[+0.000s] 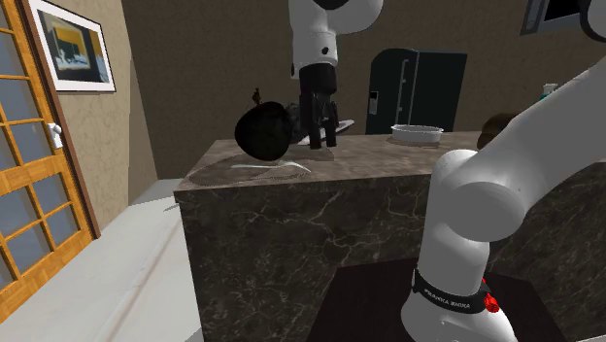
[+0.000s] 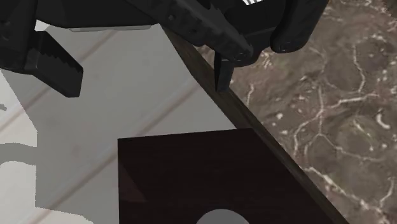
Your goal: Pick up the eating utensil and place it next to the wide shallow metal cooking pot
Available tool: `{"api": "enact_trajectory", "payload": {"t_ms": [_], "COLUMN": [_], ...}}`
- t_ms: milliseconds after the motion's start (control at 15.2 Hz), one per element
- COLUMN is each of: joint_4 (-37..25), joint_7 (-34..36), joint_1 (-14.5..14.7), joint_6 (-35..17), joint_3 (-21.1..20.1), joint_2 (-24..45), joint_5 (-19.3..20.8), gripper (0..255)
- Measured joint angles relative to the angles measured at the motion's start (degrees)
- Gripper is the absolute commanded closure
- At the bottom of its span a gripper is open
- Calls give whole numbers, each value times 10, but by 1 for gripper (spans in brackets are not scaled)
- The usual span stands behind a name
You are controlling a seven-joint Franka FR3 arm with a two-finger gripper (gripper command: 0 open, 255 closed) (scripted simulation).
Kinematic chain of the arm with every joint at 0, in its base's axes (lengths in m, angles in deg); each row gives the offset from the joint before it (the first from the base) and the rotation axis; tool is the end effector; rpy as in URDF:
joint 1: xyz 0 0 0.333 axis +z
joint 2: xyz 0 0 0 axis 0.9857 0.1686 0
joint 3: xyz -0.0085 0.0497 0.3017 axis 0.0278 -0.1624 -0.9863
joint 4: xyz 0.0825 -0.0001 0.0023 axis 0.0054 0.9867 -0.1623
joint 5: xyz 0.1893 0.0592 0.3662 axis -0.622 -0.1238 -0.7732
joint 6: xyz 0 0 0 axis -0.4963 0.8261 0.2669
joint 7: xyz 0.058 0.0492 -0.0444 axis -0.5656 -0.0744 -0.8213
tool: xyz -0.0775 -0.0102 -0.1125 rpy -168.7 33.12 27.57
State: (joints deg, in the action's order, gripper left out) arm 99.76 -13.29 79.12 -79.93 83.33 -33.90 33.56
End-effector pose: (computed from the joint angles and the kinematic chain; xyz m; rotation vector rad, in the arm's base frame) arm 0.3242 -0.0107 0.4976 -2.9719 0.0329 0.2870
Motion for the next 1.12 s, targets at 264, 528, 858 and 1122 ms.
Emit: {"api": "enact_trajectory", "payload": {"t_ms": [264, 528, 858, 1122], "joint_4": [-23, -83, -166, -169], "joint_7": [-39, -113, -207, -227], "joint_1": [5, 14, 27, 29], "joint_6": [-21, -49, -75, -86], "joint_3": [19, 53, 86, 90], "joint_2": [46, 139, 255, 269], "joint_5": [10, 21, 17, 15], "gripper": [0, 0, 0, 0]}}
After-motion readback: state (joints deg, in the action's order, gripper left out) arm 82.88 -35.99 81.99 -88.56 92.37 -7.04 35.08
